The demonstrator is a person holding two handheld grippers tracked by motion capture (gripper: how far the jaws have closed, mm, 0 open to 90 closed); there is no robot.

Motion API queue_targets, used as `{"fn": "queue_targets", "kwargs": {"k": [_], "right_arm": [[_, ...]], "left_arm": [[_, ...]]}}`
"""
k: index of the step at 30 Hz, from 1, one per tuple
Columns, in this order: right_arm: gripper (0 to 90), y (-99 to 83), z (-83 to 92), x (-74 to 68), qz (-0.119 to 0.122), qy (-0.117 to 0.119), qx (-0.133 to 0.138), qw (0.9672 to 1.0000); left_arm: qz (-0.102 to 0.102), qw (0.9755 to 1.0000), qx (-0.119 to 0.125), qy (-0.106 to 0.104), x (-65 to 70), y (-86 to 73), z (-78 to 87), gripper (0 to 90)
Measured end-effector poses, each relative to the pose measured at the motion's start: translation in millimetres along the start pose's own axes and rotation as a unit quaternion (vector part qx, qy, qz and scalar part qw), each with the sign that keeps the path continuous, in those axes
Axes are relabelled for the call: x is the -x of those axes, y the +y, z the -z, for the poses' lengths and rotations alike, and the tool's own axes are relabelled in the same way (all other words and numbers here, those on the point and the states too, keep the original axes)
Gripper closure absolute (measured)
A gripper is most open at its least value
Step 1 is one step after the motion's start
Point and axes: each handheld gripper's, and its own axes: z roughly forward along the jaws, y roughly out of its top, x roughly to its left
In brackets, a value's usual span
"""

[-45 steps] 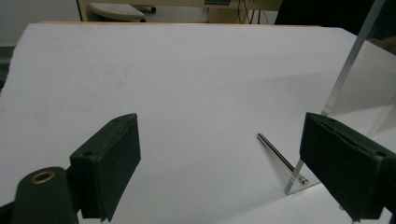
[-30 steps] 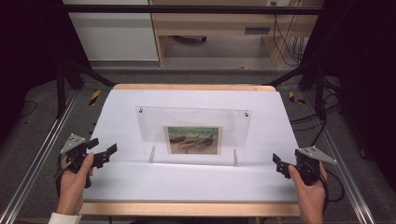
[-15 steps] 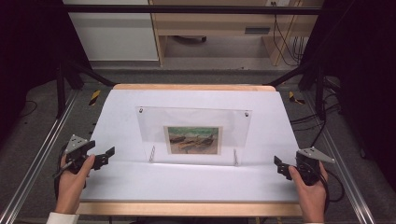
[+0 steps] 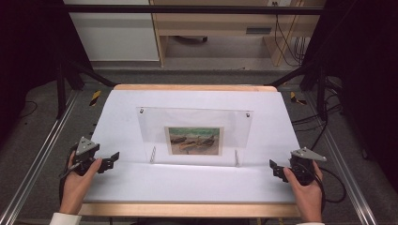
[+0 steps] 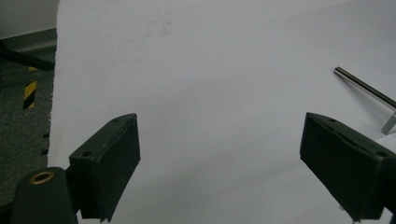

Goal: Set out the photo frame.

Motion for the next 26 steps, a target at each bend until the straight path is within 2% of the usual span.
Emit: {"fn": "queue_targets", "kwargs": {"k": [3, 12, 13, 15, 17, 26], "right_arm": [[9.9, -0.5, -1.8, -0.5, 0.0, 0.003, -0.002, 1.0], [9.0, -2.9, -10.6, -3.8, 0.015, 0.007, -0.025, 0.9995], [9.0, -3.1, -11.9, -5.2, 0.024, 0.006, -0.028, 0.9993], [9.0, -3.2, -12.3, -6.6, 0.023, 0.006, -0.029, 0.9993], [9.0, -3.4, -12.8, -7.6, 0.035, 0.004, -0.033, 0.9989], [11.6, -4.2, -11.1, -8.6, 0.04, -0.01, -0.032, 0.9986]], "left_arm": [[-0.006, 0.9999, -0.008, -0.001, 0.3, -1.2, -2.0, 11.3], [-0.007, 0.9997, -0.02, -0.006, 3.7, -4.4, -8.2, 9.0], [-0.012, 0.9996, -0.025, -0.006, 3.3, -4.5, -8.5, 8.7], [-0.012, 0.9996, -0.026, -0.006, 3.4, -4.7, -8.9, 8.4], [-0.011, 0.9995, -0.028, -0.006, 3.6, -5.0, -9.4, 7.6], [-0.007, 0.9994, -0.033, -0.002, 4.1, -6.2, -10.6, 6.1]]}}
